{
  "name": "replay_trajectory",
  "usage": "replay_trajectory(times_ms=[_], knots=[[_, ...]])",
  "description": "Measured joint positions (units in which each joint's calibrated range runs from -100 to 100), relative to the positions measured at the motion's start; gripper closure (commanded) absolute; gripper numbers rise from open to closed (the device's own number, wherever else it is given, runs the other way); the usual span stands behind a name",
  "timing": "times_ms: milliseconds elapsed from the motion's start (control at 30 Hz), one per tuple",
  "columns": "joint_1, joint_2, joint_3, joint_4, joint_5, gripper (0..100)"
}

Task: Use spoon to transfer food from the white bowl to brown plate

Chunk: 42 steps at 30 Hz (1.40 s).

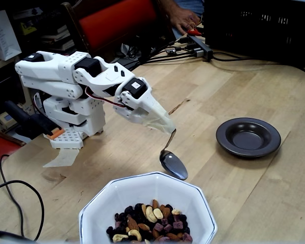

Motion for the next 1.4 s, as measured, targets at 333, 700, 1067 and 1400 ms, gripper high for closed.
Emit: replay_trajectory(times_ms=[333, 700, 1067, 1400], knots=[[-2.26, -0.34, -1.77, -2.17, -4.40, 96], [-2.26, -0.34, -1.94, -2.17, -4.44, 96], [-2.26, -0.34, -1.94, -2.17, -4.44, 96], [-2.26, -0.34, -1.94, -2.17, -4.44, 96]])
